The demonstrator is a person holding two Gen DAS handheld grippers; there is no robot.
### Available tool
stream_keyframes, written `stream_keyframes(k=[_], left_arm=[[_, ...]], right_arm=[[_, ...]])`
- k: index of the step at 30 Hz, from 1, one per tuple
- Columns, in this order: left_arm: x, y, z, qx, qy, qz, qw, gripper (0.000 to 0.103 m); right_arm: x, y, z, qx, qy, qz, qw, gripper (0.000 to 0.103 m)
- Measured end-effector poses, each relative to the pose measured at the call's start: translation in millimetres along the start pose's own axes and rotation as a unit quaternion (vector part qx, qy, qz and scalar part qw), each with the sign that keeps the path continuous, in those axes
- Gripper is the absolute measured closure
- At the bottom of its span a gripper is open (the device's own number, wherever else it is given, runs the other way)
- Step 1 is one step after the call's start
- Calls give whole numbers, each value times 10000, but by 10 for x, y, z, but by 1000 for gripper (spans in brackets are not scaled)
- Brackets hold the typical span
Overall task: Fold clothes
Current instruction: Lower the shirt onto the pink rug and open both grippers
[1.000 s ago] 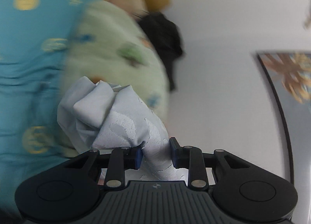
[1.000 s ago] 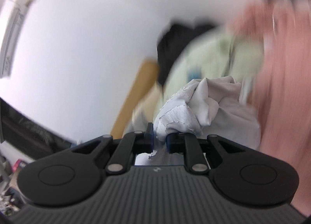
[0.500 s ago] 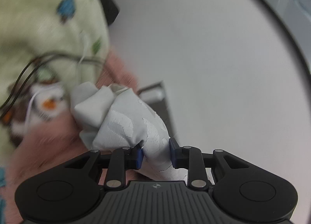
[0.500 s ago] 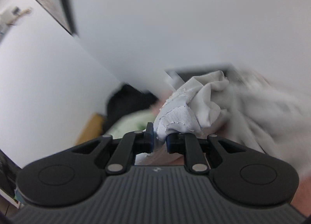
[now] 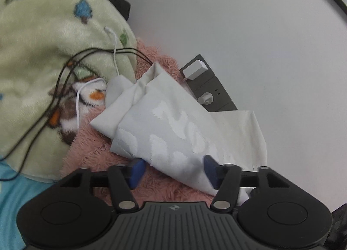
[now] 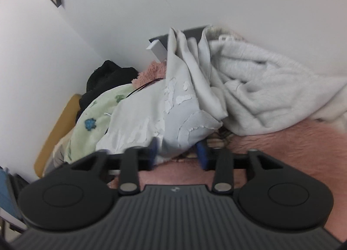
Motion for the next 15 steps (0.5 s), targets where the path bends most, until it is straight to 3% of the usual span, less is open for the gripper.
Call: stream_keyframes(k=[1,3,6,11,15], left_arm=[[20,70,71,81,-183,51,9998,19],[58,243,224,258,-595,221,9976,10],[91,577,484,446,-1188,535,9905,0],[19,1168,837,655,-1847,1090,9745,0],[-171,1616,1002,760,-2099,1496,9632,0]], right_arm=[[18,91,-26,-17,100,76,9999,26],[77,265,-99,-56,371,308,9988,15],[137,551,-282,-45,836,559,9949,16],[156,1036,-611,-40,1504,1071,9828,16],[12,1372,-844,54,1900,1354,9724,16]])
Point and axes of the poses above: each gripper's, at about its wrist camera, not at the fingertips, and y roughly against the way its jaws point, z to its right, x to its top, the point moved 7 cm from there along -y, roughly the way its jaws point, and after that the axes turned 1 degree about -x, right-handed, at the moved point
